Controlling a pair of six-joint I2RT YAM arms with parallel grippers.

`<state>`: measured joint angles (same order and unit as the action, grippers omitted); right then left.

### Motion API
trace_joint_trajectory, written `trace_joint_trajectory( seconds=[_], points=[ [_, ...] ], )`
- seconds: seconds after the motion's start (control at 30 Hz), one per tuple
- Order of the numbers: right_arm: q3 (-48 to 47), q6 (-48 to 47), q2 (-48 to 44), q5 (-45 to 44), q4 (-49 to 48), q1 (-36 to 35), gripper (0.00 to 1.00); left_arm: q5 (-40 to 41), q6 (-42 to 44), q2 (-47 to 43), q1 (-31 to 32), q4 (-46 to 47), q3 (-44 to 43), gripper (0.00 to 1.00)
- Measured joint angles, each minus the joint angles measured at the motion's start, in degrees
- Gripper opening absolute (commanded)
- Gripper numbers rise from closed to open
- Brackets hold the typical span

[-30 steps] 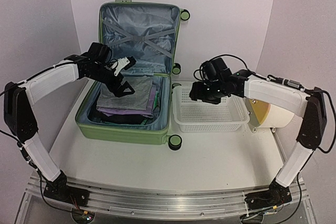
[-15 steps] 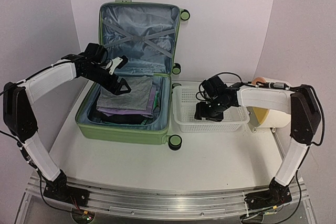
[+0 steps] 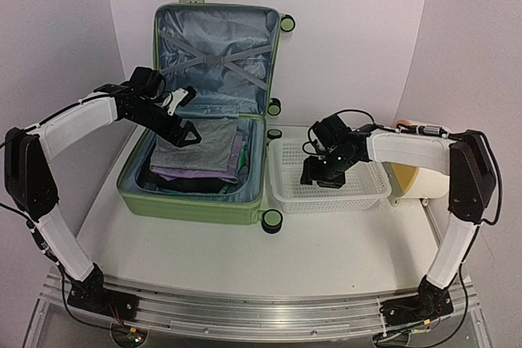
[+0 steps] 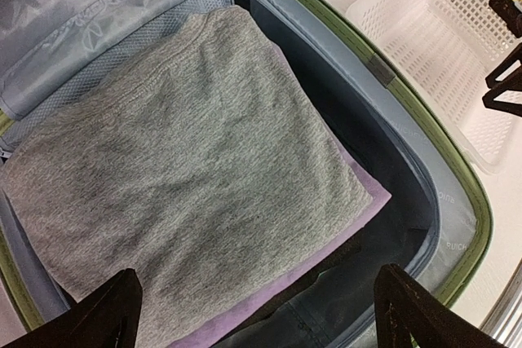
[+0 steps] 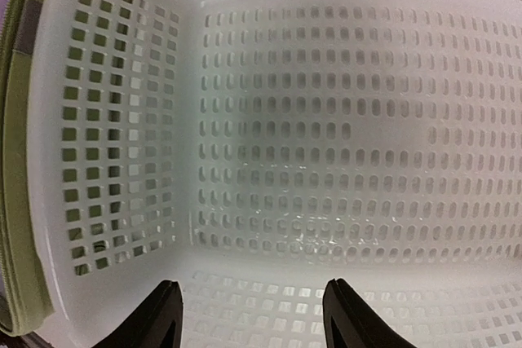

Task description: Open, take out, and arrange the luggage

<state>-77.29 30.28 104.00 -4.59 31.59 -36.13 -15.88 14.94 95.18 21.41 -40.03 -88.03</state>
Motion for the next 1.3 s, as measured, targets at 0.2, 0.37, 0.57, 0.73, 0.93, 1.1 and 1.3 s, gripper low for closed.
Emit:
trace_joint_trajectory(
  seconds=[0.2, 0.37, 0.57, 0.73, 0.93, 1.1, 1.3],
  points=[
    [-5.3, 2.9, 5.3, 3.2, -1.2, -2.9, 0.59, 0.3, 0.2, 0.0, 0.0, 0.1, 0.0, 0.95],
    [-10.9, 3.6, 12.2, 4.8, -1.6, -5.5, 0.59, 0.6, 0.2, 0.1, -0.3, 0.7, 0.0, 0.95],
    [-12.9, 3.5, 13.2, 3.5, -1.5, -5.5, 0.60, 0.6, 0.1, 0.1, -2.1, 1.2, 0.0, 0.95],
    [-13.9, 1.9, 12.3, -4.9, -0.1, -5.4, 0.60, 0.6, -1.6, 1.1, -6.1, 0.9, -0.3, 0.90],
    [-23.6, -1.3, 11.9, -7.5, -3.9, -5.4, 0.68, -0.3, -6.7, 7.6, -13.7, -1.4, -6.1, 0.87],
    [-28.0, 0.4, 13.4, 2.3, -16.8, -5.7, 0.66, -2.6, -11.5, 11.8, -17.6, -2.1, -8.5, 0.87],
    [-37.7, 4.8, 25.5, 9.0, -24.7, -6.8, 0.58, -5.0, -15.2, 13.2, -18.3, -1.4, -7.9, 0.81]
  ],
)
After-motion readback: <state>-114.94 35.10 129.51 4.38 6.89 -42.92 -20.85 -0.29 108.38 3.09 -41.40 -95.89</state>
